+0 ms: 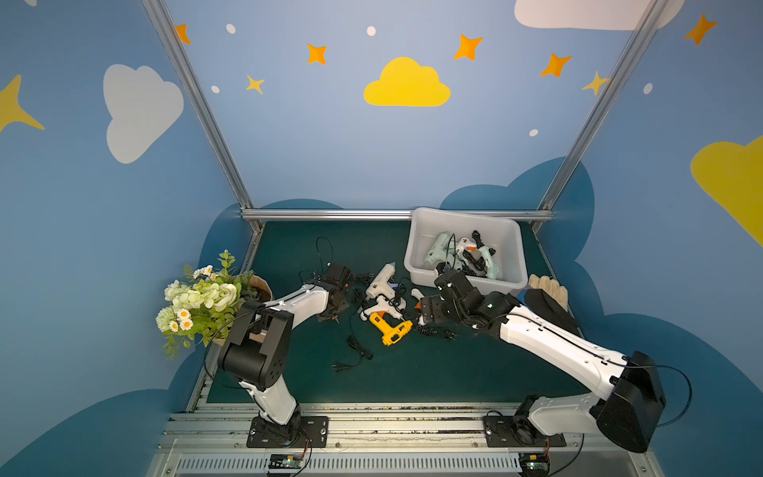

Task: Put the hot melt glue gun into the storage box
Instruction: Pick up the hot melt adhesive gun from the center of the board.

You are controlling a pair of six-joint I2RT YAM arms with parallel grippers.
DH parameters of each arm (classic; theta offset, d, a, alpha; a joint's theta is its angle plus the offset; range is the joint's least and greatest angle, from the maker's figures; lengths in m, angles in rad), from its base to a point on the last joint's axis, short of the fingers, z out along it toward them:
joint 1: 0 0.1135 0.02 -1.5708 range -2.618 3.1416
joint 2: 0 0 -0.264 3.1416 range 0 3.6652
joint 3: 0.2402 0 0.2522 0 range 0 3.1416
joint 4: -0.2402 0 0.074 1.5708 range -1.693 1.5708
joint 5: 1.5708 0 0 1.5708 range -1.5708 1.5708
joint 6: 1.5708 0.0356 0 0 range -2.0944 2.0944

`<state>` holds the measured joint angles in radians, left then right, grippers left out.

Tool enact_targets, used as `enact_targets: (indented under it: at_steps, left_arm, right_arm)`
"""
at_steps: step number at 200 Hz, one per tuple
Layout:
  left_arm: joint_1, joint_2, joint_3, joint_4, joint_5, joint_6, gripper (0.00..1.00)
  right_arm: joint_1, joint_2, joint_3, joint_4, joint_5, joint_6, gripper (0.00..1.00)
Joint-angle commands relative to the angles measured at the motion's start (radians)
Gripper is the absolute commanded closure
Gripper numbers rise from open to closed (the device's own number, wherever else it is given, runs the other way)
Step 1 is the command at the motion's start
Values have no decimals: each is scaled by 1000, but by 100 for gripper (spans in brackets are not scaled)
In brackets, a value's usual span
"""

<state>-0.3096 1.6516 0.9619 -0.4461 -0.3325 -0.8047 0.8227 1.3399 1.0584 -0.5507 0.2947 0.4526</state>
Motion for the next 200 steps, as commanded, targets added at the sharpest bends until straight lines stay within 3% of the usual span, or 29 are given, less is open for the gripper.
enact_targets:
  at_steps: [1,40,67,91,129,200]
  left_arm:
    - [1,-126,-10,-3,-80,41,97]
    - [-40,-313,-39,61,-114,201,97]
    - [-68,-428,-54,130,-55,322,97]
    - [-96,-505,-55,175,44,436,97]
    - [-147,-588,-94,253,166,616,97]
    - [-237,-667,-222,445,345,922,97]
  right_arm:
    - [5,-30,22,1,-9,20,2]
    - [3,-48,21,35,-54,24,2]
    - [-6,-71,20,77,-124,12,2]
    - [-28,-97,14,139,-261,-20,2]
    - [-81,-124,24,240,-593,-103,2]
    - [-199,-159,158,155,-847,-139,11]
